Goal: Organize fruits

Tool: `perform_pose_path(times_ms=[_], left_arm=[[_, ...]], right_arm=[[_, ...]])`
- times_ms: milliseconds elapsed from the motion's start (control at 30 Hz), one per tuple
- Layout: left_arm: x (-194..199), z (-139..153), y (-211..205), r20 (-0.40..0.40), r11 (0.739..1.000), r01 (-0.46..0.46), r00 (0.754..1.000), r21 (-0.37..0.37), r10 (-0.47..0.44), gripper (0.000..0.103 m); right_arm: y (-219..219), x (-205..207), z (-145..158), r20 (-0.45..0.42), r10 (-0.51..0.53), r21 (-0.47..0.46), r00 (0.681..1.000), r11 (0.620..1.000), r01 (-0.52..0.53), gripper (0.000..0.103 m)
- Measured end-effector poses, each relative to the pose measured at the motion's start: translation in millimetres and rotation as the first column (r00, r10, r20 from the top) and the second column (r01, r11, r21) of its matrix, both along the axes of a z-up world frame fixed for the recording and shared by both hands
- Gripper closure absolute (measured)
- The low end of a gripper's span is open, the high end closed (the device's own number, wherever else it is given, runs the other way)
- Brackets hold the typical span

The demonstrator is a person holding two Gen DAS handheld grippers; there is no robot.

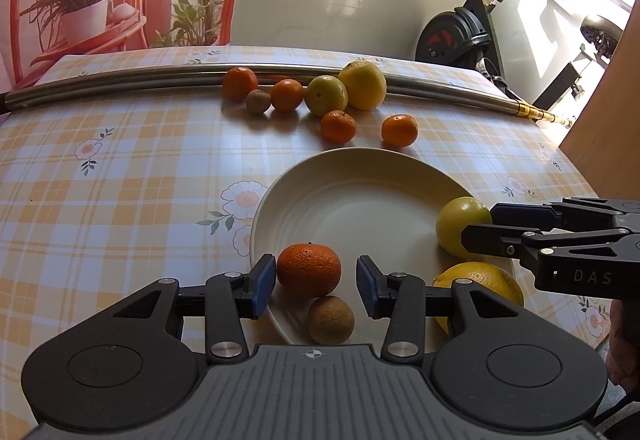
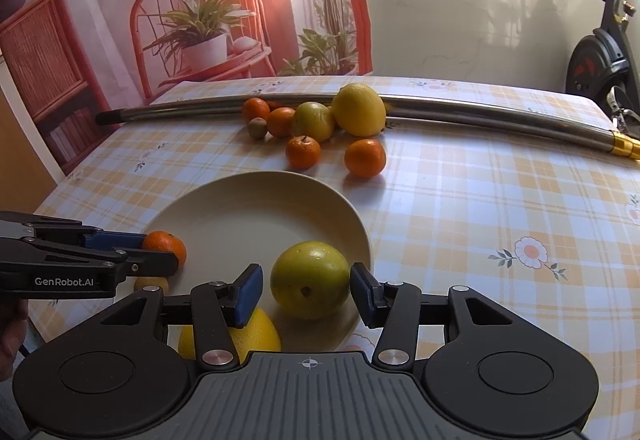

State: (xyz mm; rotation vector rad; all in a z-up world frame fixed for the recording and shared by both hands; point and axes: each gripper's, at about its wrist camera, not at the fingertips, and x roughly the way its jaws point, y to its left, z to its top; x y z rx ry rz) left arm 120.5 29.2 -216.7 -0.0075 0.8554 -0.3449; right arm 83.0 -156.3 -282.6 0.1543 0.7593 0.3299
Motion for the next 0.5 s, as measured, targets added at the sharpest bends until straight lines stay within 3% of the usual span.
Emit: perform_pose_path(times_ms=[500], left_arm=[[-1.7, 9.5, 7.7, 0.050, 0.997, -0.055, 0.997, -0.055, 0.057, 0.051]], right_arm=[[-5.4, -5.7, 8.1, 0.072, -0.042, -0.008, 0.997, 0.999, 0.043, 0.052]])
